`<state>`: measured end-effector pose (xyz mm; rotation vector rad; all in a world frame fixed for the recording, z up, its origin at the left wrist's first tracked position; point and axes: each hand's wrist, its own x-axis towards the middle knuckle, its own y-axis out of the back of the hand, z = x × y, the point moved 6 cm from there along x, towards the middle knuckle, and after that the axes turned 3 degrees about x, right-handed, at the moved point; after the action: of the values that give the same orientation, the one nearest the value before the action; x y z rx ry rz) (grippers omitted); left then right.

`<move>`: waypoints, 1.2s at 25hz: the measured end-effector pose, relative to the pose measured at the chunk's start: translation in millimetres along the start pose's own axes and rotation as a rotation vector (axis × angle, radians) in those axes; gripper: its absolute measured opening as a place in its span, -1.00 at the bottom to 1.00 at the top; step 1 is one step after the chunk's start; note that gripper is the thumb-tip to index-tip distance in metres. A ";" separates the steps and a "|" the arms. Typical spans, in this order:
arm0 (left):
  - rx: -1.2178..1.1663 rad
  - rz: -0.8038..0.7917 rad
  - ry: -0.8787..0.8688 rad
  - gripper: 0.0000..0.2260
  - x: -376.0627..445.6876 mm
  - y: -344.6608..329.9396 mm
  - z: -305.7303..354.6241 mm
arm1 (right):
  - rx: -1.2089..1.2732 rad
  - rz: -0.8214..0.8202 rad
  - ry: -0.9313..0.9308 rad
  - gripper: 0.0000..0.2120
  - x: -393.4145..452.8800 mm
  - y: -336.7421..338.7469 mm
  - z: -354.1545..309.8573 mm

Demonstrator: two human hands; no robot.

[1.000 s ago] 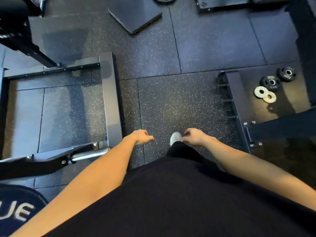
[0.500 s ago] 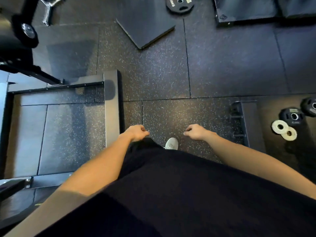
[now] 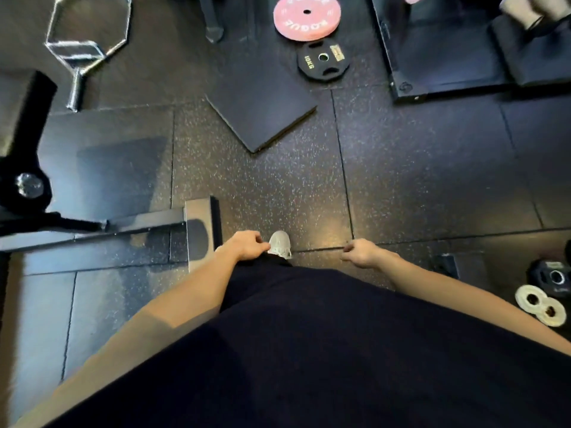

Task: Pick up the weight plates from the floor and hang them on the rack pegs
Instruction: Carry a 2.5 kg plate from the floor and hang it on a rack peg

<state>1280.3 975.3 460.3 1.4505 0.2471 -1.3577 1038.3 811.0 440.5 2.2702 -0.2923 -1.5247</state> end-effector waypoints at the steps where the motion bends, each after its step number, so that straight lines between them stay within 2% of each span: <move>1: 0.031 0.002 -0.021 -0.66 19.7 38.4 10.9 | 0.033 0.019 0.001 -0.66 12.0 25.9 -17.0; 6: 0.179 -0.041 -0.125 -0.64 98.8 180.1 89.2 | 0.288 0.195 -0.039 -0.67 50.2 143.5 -65.0; 12: 0.363 -0.122 -0.272 -0.57 189.0 255.1 232.0 | 0.393 0.231 -0.127 -0.68 108.8 250.0 -50.5; 16: 0.511 -0.222 -0.327 -0.56 250.7 294.7 344.6 | 0.515 0.279 -0.200 -0.61 150.4 346.2 -9.5; 18: 0.552 -0.212 -0.347 -0.57 276.8 321.0 404.4 | 0.569 0.327 -0.224 -0.61 163.0 404.0 15.2; 22: 0.560 -0.157 -0.447 -0.72 313.1 361.8 524.3 | 0.638 0.428 -0.255 -0.64 169.9 509.5 54.3; 30: 0.775 -0.185 -0.585 -0.76 395.1 369.4 752.4 | 0.914 0.527 -0.372 -0.66 200.8 633.7 154.6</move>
<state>1243.7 51.1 516.2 1.5658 -0.6015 -2.0966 1000.6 131.4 491.8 2.1315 -1.8427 -1.6772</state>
